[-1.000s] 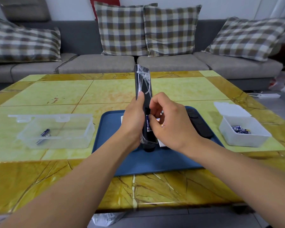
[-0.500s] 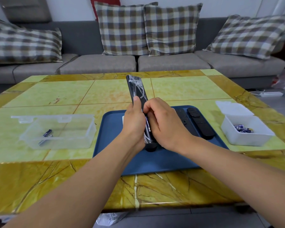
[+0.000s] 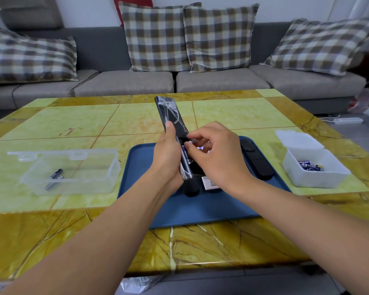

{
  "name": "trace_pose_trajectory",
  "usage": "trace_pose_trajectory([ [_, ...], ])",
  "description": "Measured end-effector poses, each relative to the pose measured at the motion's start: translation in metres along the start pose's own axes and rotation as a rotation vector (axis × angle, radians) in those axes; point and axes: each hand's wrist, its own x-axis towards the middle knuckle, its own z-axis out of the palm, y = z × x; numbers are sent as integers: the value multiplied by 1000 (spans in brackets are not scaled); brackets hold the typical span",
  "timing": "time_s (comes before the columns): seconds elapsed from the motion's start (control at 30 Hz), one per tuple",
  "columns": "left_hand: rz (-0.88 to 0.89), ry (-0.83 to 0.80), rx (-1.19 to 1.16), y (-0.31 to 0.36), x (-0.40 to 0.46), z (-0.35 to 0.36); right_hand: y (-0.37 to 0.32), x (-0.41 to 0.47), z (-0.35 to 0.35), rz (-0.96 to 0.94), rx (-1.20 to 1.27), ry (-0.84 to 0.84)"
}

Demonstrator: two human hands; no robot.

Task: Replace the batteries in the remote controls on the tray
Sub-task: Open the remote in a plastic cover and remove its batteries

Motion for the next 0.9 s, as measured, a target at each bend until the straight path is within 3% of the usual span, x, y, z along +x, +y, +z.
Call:
trace_pose_trajectory([
  [0.1,-15,4,-10,0,-2,-1,-1,-4,-1,-45,-46,-26],
  [0.27,-72,-3,-48,2,0,-3,-9,-3,-8,127,206,-89],
  [0.47,-133,-99,-32,4,4,-2,-8,19,-22,838,1084,72],
  [0.53,-185,-164,24,7,2,-2,1,27,-31,1021,1198,56],
  [0.6,-224,-229,69,8,1,-4,9,29,-35,1079,1019,-13],
  [0.63,-234,-262,95,8,1,-5,11,30,-37,1014,848,-37],
  [0.67,-237,-290,133,9,2,-7,12,30,-41,883,647,-58],
  [0.73,-242,-364,246,14,3,-11,9,32,-54,439,119,-112],
  [0.8,-261,-477,351,20,3,-18,4,34,-65,16,-478,-314],
  [0.83,-272,-538,404,23,2,-21,2,33,-68,-86,-719,-410],
  [0.9,-297,-674,480,31,-2,-28,-2,30,-68,-170,-930,-460],
])
